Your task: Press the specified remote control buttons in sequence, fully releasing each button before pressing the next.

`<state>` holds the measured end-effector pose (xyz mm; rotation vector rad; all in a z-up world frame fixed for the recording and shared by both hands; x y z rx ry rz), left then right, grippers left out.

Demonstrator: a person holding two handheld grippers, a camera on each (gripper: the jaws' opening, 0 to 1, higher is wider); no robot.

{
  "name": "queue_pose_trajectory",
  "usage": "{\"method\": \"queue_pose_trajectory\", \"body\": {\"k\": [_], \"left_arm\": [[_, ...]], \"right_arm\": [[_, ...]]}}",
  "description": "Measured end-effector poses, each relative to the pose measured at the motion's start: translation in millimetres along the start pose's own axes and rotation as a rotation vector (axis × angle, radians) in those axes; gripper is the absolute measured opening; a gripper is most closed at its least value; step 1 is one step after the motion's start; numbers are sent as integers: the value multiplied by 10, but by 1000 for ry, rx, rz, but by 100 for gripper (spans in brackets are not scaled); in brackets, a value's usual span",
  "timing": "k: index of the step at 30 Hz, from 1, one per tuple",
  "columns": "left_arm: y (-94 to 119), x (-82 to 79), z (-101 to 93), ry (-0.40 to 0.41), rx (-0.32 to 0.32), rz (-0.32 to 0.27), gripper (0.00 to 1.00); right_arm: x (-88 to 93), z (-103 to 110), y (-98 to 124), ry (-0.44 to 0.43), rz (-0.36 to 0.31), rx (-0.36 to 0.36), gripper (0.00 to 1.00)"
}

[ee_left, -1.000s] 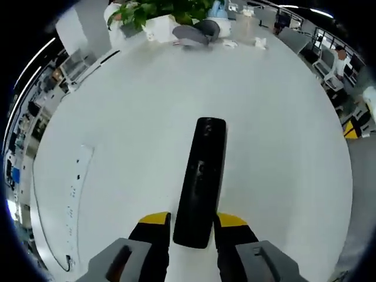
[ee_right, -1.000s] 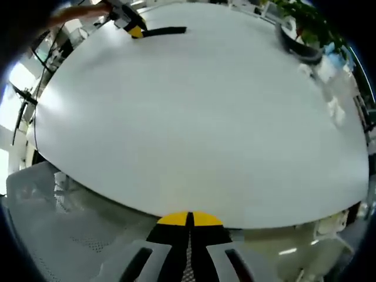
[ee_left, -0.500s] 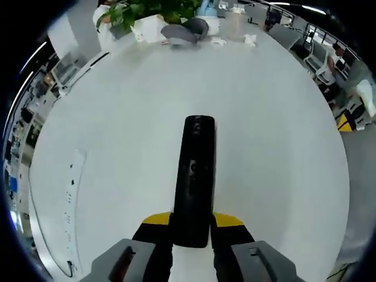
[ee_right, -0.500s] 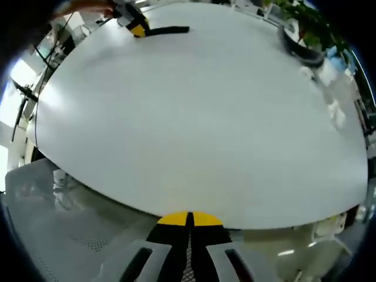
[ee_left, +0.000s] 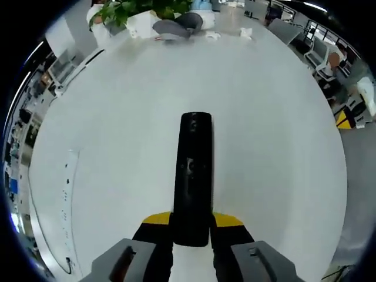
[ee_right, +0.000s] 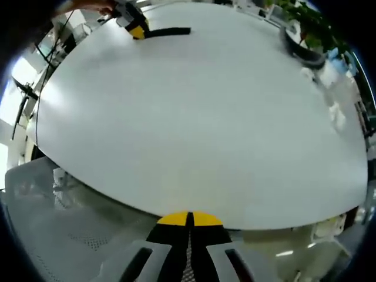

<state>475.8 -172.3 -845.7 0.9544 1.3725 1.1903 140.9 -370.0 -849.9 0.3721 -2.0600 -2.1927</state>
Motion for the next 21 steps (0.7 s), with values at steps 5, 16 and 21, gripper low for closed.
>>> {"method": "queue_pose_trajectory", "body": {"k": [5,16,21], "left_arm": [[-10,-3,-28,21,-2,3,23],[-11,-14,-280,42,-15,13,23],[-5,-13,-379,59,-16,24,23]], "right_arm": [[-3,4,-4,9,0,5,0],[-2,-1,-4,10,6,4,0],[1,3,-6,17,5,7,0]]}}
Point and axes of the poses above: the point that each gripper's makers call its tool centre point, and the gripper's own axes: y roughly backward along the fingers, z roughly to its left, x roughly out of its underside, the point moved 2 cm from there along y, roughly backward along the fingers, and after that the axes turned 5 degrees about z, right-handed, at the moved point
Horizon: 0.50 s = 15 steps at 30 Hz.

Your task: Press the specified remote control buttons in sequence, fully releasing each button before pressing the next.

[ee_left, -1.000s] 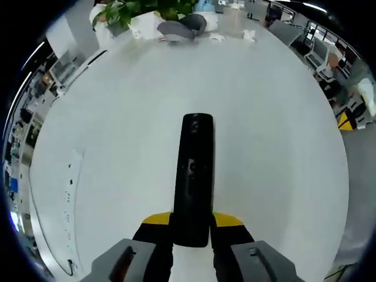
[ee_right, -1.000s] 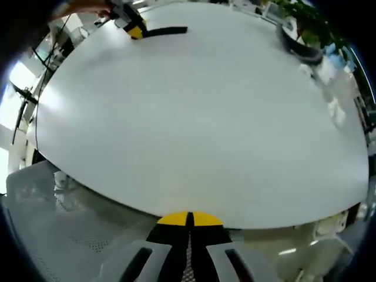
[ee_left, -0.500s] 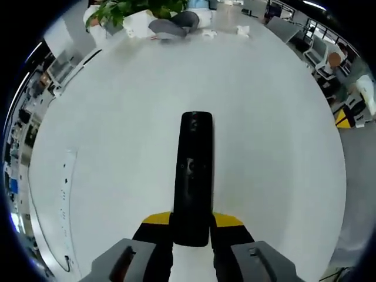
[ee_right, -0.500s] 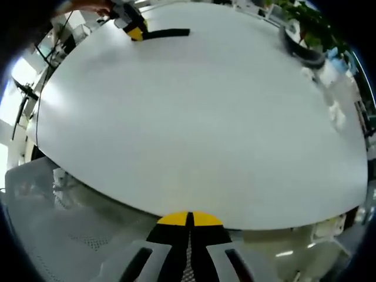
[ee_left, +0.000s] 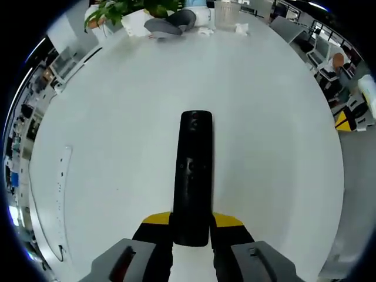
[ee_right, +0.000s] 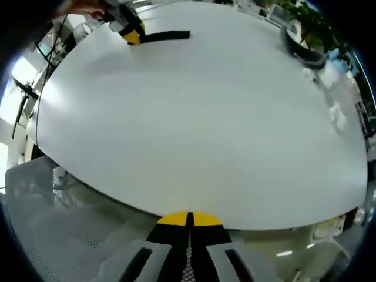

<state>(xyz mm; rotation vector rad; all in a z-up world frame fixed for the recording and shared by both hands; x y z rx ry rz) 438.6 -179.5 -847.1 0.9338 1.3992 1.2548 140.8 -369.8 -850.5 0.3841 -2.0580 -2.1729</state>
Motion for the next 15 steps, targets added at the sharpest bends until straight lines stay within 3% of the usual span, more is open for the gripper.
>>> {"method": "queue_pose_trajectory", "body": {"k": [8,15], "left_arm": [[9,3,-178,24,-8,40,23],[27,32,-394,25,-4,41,24]], "right_arm": [[1,2,4,10,2,3,0],[0,3,5,20,2,6,0]]}}
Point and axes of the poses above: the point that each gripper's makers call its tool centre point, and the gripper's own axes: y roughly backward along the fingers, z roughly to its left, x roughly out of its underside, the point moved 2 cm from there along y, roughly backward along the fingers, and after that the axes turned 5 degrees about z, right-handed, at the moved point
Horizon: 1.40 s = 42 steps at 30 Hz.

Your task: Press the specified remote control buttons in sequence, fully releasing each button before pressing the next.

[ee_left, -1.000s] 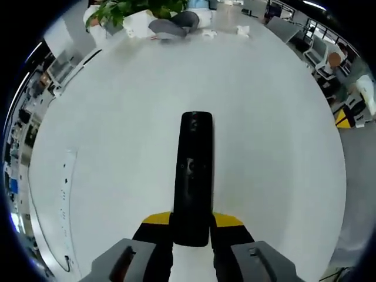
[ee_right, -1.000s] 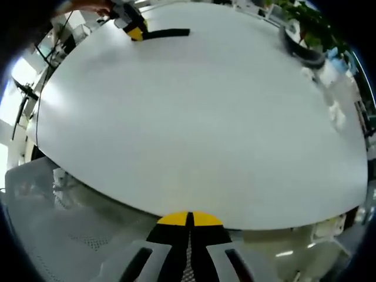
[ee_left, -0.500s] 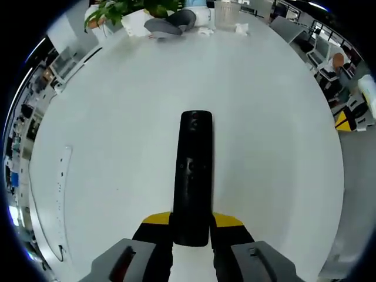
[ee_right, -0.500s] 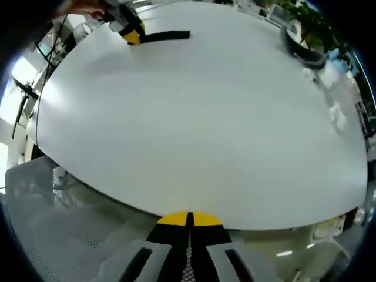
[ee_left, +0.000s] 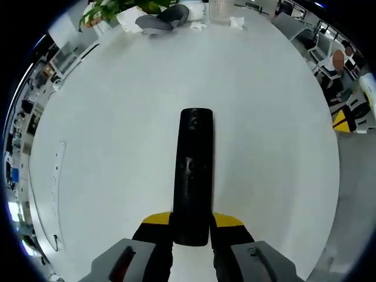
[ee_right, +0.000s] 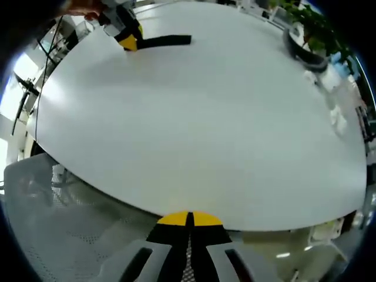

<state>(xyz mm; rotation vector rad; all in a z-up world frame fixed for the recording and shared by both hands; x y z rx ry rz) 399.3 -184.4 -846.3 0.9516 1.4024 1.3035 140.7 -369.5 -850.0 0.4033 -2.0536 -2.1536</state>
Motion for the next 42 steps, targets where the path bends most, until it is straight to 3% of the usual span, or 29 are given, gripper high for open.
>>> {"method": "queue_pose_trajectory", "body": {"k": [11,16,24,35,42], "left_arm": [[18,40,-346,40,-8,-2,24],[25,59,-472,48,-8,-3,24],[34,94,-696,30,-5,23,24],[53,160,-992,50,-6,8,24],[70,185,-1168,46,-2,-24,24]], "right_arm": [[2,24,0,73,2,25,0],[-2,9,0,68,1,13,0],[8,28,1,185,11,35,0],[1,-12,4,193,51,-98,0],[-11,-7,-2,205,63,-115,0]]}}
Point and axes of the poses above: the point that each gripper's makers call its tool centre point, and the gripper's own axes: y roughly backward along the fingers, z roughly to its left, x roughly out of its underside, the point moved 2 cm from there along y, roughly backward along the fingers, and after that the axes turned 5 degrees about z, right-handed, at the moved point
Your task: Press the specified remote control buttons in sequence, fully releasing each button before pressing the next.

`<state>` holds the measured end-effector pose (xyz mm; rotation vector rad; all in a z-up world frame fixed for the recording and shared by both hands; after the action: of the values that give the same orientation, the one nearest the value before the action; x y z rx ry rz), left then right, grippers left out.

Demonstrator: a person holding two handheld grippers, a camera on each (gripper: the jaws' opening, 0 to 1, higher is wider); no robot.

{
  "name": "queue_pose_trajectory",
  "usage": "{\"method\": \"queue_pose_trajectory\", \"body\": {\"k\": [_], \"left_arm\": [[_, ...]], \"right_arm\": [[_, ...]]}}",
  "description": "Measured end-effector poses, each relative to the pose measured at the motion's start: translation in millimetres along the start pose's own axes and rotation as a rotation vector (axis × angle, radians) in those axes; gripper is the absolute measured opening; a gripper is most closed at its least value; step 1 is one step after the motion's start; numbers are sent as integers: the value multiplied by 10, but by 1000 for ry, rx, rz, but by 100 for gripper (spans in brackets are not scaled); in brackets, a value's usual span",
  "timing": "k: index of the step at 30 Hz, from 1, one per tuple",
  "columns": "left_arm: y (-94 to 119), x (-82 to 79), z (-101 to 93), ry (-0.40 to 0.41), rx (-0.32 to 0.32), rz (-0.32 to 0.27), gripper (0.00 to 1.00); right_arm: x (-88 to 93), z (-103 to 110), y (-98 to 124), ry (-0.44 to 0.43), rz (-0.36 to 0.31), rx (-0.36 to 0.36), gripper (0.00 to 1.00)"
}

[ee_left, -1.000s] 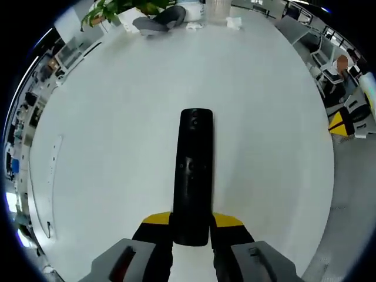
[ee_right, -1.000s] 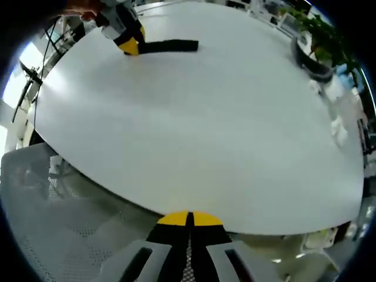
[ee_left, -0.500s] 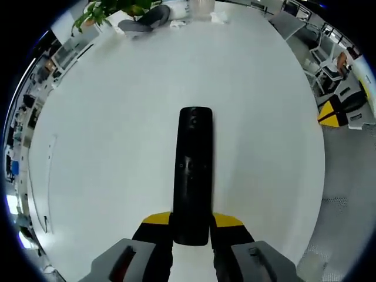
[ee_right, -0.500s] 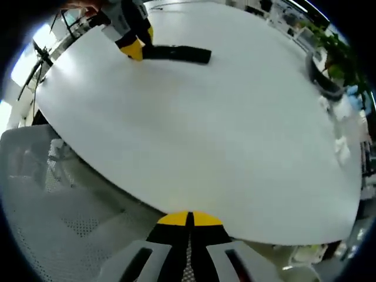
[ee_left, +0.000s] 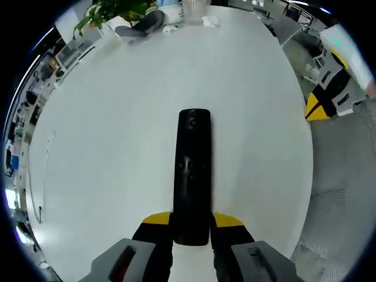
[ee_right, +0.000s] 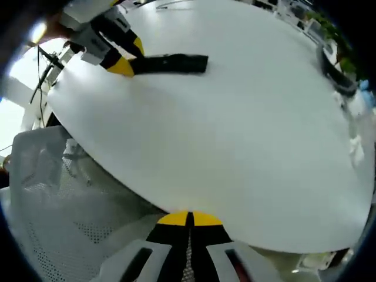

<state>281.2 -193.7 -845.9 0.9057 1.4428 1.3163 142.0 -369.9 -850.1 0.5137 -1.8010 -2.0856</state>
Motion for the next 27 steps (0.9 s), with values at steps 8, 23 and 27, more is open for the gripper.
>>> {"method": "queue_pose_trajectory", "body": {"k": [8,23,27], "left_arm": [[4,26,-108,52,-13,-44,24],[21,35,-350,113,-20,-93,24],[20,37,-400,135,-27,-108,24]], "right_arm": [[13,-12,6,-21,8,-77,0],[0,4,-9,36,8,-66,0],[-2,-9,-7,11,16,-71,0]]}}
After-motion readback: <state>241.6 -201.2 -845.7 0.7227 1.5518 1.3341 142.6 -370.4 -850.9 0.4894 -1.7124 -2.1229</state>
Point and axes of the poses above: the point that each gripper's makers call its tool centre point, and the gripper's own axes: y roughly backward along the fingers, z roughly to its left, x roughly out of its underside, the point moved 2 cm from there along y, roughly backward along the fingers, and after that the axes turned 5 degrees about z, right-handed, at the moved point
